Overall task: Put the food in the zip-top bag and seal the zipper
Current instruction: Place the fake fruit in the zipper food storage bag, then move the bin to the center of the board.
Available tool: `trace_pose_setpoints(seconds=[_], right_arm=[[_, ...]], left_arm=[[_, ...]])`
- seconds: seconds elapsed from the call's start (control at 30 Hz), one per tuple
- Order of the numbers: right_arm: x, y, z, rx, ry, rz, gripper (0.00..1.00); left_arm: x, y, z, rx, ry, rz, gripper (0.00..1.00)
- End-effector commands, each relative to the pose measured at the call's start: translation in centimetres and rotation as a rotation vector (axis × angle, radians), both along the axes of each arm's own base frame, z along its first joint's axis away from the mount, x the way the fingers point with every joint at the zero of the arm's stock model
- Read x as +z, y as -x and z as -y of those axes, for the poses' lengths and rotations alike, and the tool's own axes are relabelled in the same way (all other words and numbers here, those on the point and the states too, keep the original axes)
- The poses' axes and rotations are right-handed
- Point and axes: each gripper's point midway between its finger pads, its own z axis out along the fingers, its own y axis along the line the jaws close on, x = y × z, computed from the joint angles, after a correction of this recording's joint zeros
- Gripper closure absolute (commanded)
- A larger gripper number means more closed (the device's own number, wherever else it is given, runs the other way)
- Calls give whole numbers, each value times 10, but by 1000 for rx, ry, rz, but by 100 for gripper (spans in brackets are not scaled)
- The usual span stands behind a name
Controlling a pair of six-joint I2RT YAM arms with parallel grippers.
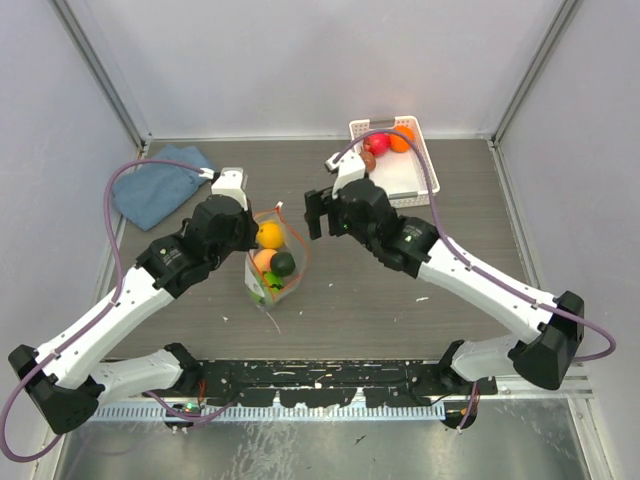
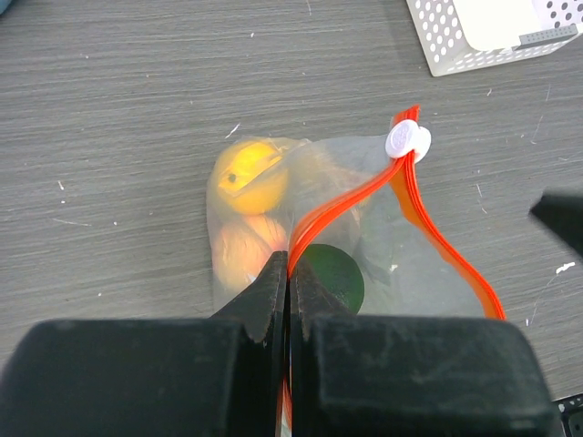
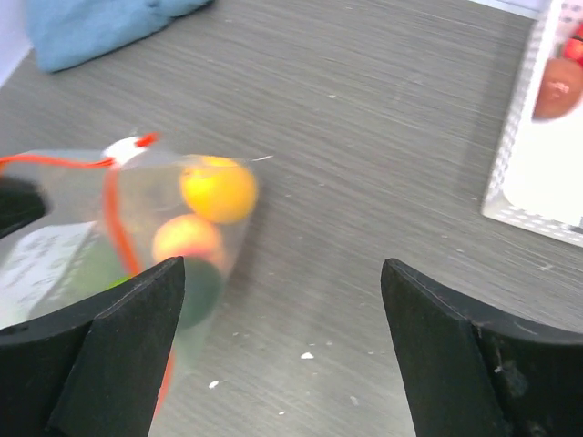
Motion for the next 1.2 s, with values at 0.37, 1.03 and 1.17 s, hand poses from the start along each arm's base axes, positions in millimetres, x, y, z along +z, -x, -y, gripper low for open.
trace_pose_setpoints(seconds=[0.37, 1.03, 1.17], right_arm=[[-36, -133, 102, -193, 14, -62, 0], [-161, -240, 133, -280, 3, -339, 0], [-178, -223, 144, -289, 22, -402, 0]], left_arm=[[22, -6, -8, 46, 23, 68, 100], [18, -10, -9, 48, 3, 67, 100], [18, -10, -7, 40, 9, 63, 100]])
